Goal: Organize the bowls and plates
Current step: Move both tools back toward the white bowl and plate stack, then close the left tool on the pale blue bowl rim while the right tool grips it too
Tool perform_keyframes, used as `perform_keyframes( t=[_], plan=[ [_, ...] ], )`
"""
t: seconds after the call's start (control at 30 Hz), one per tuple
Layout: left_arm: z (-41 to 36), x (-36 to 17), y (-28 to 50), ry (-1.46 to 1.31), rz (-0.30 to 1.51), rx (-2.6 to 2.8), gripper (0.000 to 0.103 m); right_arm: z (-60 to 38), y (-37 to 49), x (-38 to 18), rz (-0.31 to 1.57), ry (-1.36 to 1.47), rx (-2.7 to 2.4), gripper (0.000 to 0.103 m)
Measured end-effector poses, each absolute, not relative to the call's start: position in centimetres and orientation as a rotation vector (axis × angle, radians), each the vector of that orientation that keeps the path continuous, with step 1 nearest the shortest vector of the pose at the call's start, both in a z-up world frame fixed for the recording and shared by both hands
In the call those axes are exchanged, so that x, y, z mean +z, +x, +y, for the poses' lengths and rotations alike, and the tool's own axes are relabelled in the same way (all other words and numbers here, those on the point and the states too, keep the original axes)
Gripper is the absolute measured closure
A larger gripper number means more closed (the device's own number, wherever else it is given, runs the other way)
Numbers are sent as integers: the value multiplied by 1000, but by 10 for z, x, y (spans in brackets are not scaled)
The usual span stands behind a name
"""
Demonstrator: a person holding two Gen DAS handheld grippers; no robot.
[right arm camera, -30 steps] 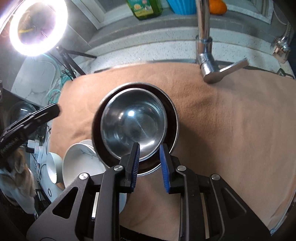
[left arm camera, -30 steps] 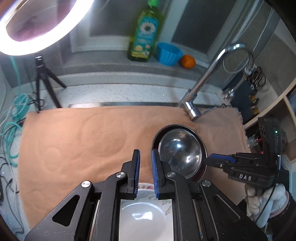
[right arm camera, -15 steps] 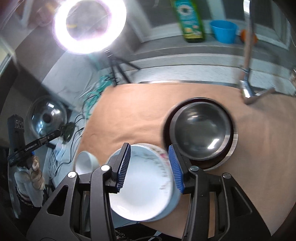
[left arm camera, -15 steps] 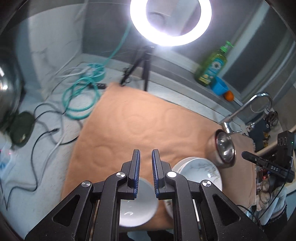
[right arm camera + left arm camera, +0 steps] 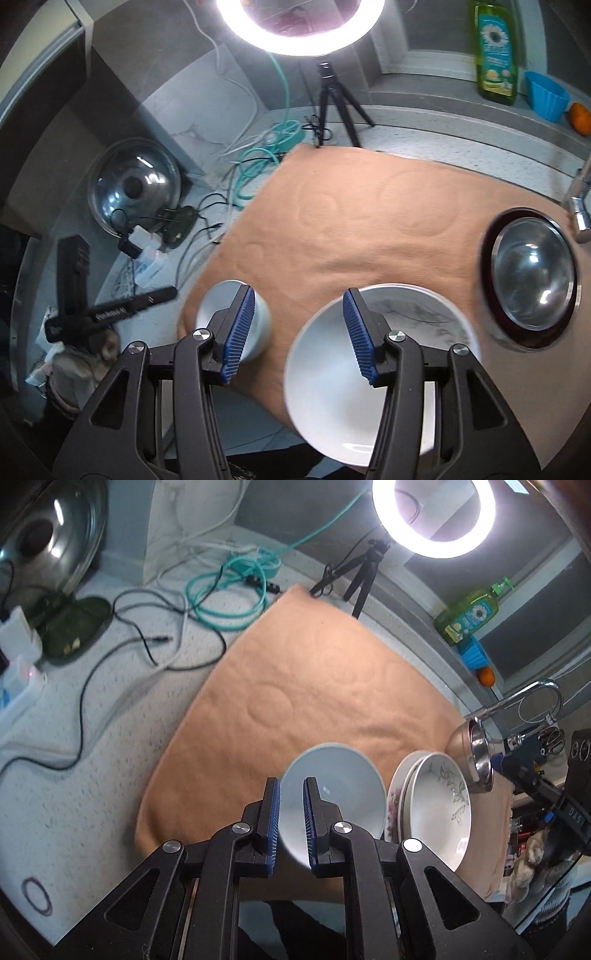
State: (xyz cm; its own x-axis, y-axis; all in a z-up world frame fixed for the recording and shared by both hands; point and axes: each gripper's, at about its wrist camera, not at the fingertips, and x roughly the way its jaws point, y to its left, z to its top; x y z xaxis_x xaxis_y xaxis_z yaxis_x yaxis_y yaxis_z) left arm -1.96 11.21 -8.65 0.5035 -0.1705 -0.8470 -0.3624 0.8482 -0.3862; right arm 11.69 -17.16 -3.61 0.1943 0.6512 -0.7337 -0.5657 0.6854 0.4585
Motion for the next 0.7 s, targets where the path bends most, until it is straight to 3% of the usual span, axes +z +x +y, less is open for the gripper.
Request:
perform_keyframes(
  t=[0.1,0.33,0.43,0.7],
  plan=[
    [110,-96,-23,-579,1070,124,92,-150,111,-44,1102,88,905,44],
    [109,-113,-24,-608,1097,116,92,-109,101,-70,1199,-23,919,45],
    [111,-116,-24,-627,1095,110,92,-97,99,-81,1229,-45,926,55],
    [108,-122,-23,-639,1104,96,92,-73,97,-102,1280,-143,918,69]
  ],
)
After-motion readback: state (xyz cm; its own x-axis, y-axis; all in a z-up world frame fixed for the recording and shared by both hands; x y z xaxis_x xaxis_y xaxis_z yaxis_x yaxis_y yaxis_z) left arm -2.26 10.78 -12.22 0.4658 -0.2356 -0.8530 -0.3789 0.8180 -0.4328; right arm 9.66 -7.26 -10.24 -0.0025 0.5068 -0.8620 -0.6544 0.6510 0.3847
